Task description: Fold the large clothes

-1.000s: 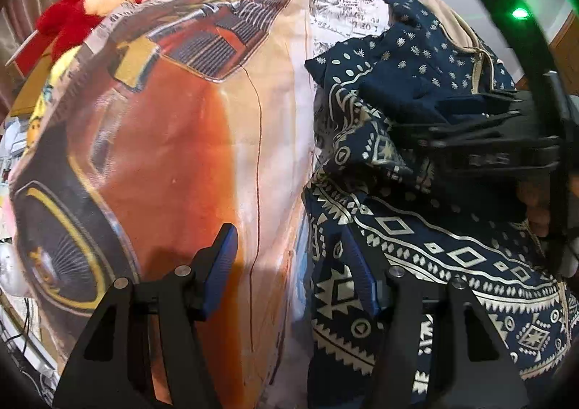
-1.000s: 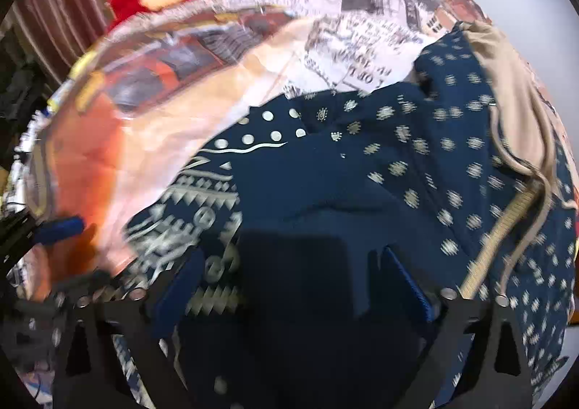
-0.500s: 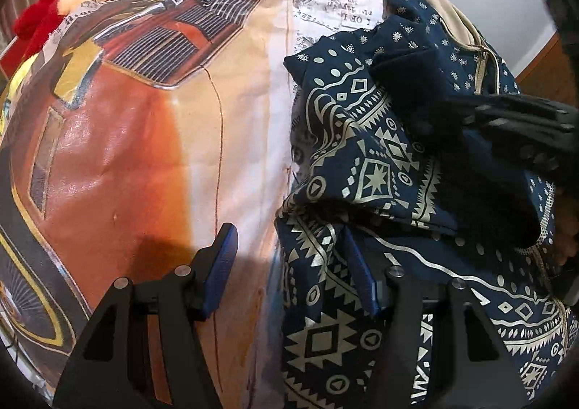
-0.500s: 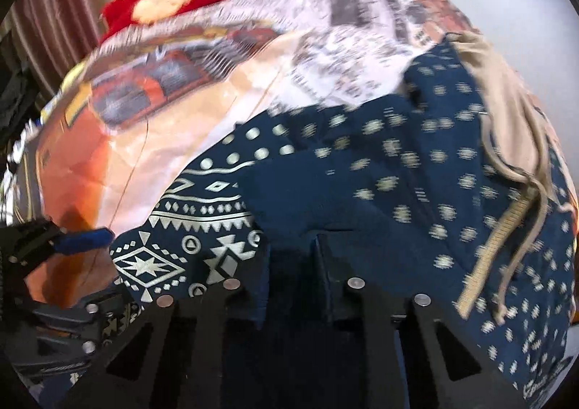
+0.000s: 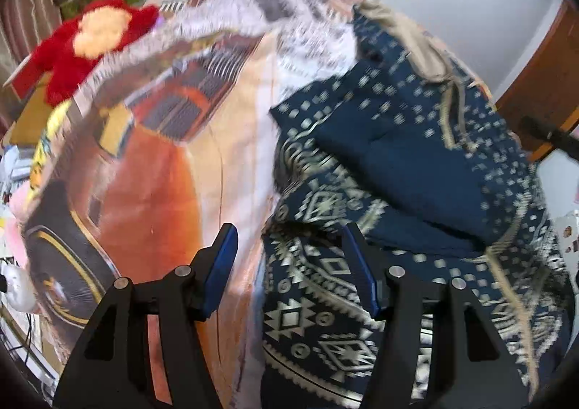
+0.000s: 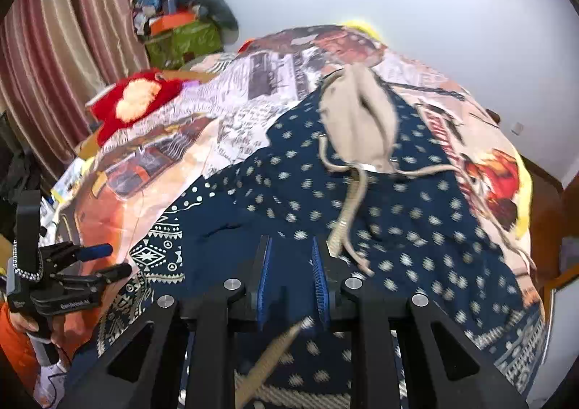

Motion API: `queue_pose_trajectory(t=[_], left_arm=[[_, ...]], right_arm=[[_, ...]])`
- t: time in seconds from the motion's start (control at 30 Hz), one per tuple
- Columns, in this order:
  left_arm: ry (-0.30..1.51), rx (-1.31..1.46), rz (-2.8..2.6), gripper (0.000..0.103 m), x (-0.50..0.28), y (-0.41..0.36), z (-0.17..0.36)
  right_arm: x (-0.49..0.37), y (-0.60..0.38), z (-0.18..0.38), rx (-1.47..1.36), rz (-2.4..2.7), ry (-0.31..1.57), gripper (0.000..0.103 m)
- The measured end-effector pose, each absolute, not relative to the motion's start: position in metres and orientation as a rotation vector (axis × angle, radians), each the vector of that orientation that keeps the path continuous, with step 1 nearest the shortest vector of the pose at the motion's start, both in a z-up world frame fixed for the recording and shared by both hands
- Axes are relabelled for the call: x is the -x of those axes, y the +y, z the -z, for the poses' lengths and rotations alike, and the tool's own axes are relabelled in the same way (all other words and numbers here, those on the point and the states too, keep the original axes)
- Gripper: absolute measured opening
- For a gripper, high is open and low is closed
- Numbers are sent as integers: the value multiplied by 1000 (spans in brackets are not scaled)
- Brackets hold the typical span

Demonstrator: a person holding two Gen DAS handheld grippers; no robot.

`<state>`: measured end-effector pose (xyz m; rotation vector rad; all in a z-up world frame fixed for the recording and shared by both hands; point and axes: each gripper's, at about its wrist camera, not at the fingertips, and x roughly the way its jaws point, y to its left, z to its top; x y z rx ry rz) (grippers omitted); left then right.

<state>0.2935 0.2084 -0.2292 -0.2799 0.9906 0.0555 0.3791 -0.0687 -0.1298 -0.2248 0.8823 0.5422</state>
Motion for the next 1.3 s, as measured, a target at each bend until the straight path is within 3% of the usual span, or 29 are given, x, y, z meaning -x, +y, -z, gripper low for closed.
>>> queue_pose_trajectory(t=[0.17, 0.37, 0.5, 0.53, 0.6, 0.87, 1.07, 1.17, 1.3], left_arm=[[973, 375, 15, 59, -315, 198, 211], [1131, 604, 53, 57, -380, 191, 262], [1151, 667, 11, 35, -405, 189, 277], [1148, 645, 2, 21, -411, 186, 276], [1155, 579, -21, 9, -418, 178, 272], [957, 396, 111, 8, -423, 100, 170], [813, 302, 338, 8, -434, -10, 79], [829, 234, 406, 8, -432, -67, 80], [946, 120, 435, 8, -424, -124, 126]], right_arm=[[-372, -104, 123, 166, -529, 925, 18], [-370, -148, 134, 53, -497, 1014, 18], [-366, -186, 140, 0, -457, 1041, 19], [-364, -196, 140, -9, -443, 1041, 19], [-359, -217, 141, -20, -412, 1038, 19], [-334, -288, 142, -19, -288, 997, 19], [-315, -336, 135, -105, -237, 955, 19], [-305, -355, 128, -119, -206, 932, 19], [-292, -380, 123, -146, -168, 920, 19]])
